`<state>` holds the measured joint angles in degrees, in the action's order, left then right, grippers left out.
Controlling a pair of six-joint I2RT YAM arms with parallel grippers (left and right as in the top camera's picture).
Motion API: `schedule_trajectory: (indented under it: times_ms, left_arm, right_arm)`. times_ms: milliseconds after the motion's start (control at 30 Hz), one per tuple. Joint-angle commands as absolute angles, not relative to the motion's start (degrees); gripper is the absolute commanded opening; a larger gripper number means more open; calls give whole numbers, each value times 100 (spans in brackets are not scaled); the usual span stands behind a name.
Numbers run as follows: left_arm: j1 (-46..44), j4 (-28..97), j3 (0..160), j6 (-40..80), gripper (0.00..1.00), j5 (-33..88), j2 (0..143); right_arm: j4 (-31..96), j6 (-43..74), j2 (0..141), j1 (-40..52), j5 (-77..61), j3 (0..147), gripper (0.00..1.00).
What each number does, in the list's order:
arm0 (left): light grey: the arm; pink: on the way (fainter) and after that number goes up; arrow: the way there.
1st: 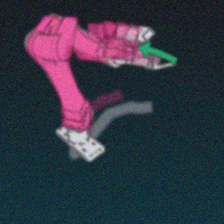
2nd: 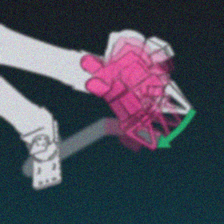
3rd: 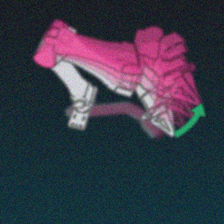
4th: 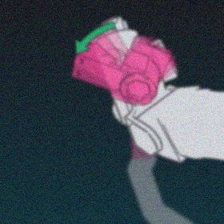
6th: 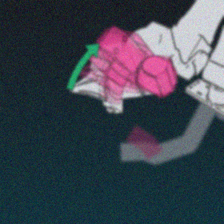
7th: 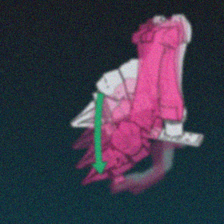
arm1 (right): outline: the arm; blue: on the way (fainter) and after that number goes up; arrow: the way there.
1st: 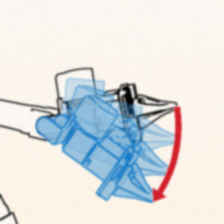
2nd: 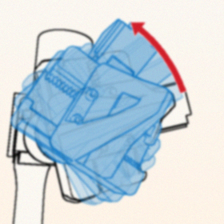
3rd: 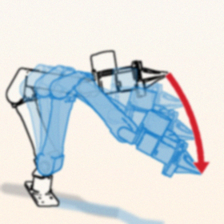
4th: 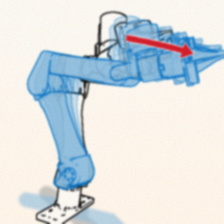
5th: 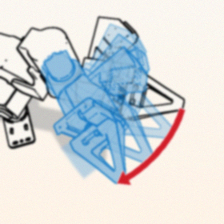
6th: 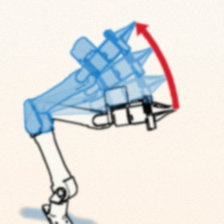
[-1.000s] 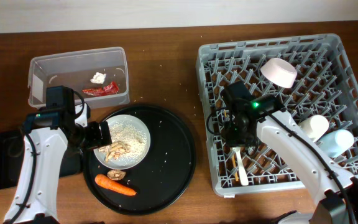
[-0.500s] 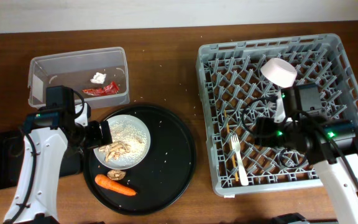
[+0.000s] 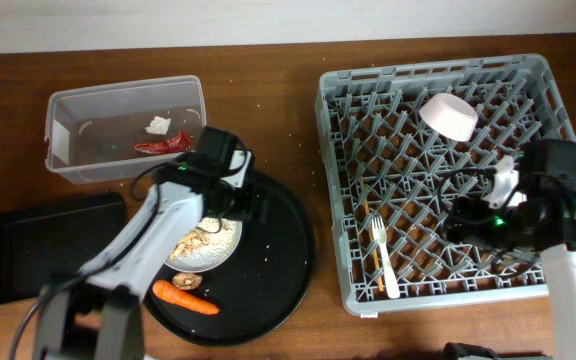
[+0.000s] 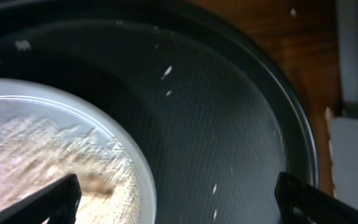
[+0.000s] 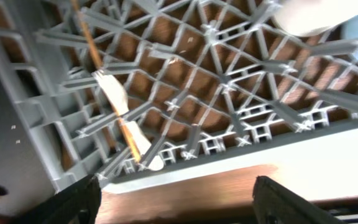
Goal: Sort waste into correct bins and load items into the dishwasher rack
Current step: 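Move the left gripper to the plate of rice and grasp its rim, then lift the white rice plate off the round tray with the left gripper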
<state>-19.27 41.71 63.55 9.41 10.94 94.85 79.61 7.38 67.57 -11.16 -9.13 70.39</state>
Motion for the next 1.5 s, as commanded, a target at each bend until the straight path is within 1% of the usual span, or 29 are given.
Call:
schedule_trajectory:
  times_ms: [0, 100, 133, 400, 533, 733, 833, 967, 1167, 1200, 1233, 1333, 1367, 1400, 1467]
  left_arm:
    - [-2163, 3894, 6379, 1173, 99, 1087, 10175]
    - [-2176, 3739, 6381, 1522, 99, 486, 10506]
    - [-2176, 3704, 6381, 1522, 99, 462, 10510]
    - [-2176, 3664, 6466, 1542, 99, 528, 10497]
    - [-2176, 3756, 6637, 1675, 99, 1299, 10486]
    - [-2178, 4117, 6637, 1868, 99, 1551, 10488]
    - [-2294, 4152, 6556, 1868, 99, 1522, 10503]
    - [-2364, 3774, 6248, 1870, 99, 1219, 10543]
    - [-2364, 3889, 6239, 1868, 99, 1046, 10565]
    - [-2364, 3887, 6239, 1868, 95, 1048, 10565]
    - [-2364, 3905, 6239, 1868, 89, 1048, 10565]
    - [-2364, 3944, 6193, 1865, 60, 993, 10565]
    - [-2366, 3948, 6189, 1865, 56, 919, 10580]
    - [-2366, 3951, 6184, 1865, 54, 915, 10608]
    - [-2364, 3957, 6184, 1865, 45, 891, 10613]
  right_arm:
    - [8025, 464, 6755, -1398, -836, 7116, 83]
    - [8018, 467, 6781, -1396, -838, 7116, 83]
    - [8018, 469, 6796, -1396, -838, 7113, 83]
    - [8016, 469, 6938, -1396, -838, 7061, 83]
    - [8016, 469, 6938, -1396, -840, 7061, 83]
    - [8016, 469, 6938, -1396, -840, 7061, 83]
    - [8020, 469, 6938, -1396, -840, 7061, 83]
    - [8040, 469, 6938, -1396, -840, 7061, 83]
    - [8062, 469, 6938, -1396, -843, 7061, 83]
    - [8062, 469, 6938, -1396, -843, 7061, 83]
    - [8062, 469, 6938, -1396, -843, 7061, 83]
    - [8064, 471, 6938, -1396, -845, 7061, 83]
    - [8066, 471, 6938, -1396, -845, 7061, 83]
    - [8075, 471, 6938, -1396, -845, 7061, 82]
    - [8084, 471, 6938, -1396, -858, 7061, 82]
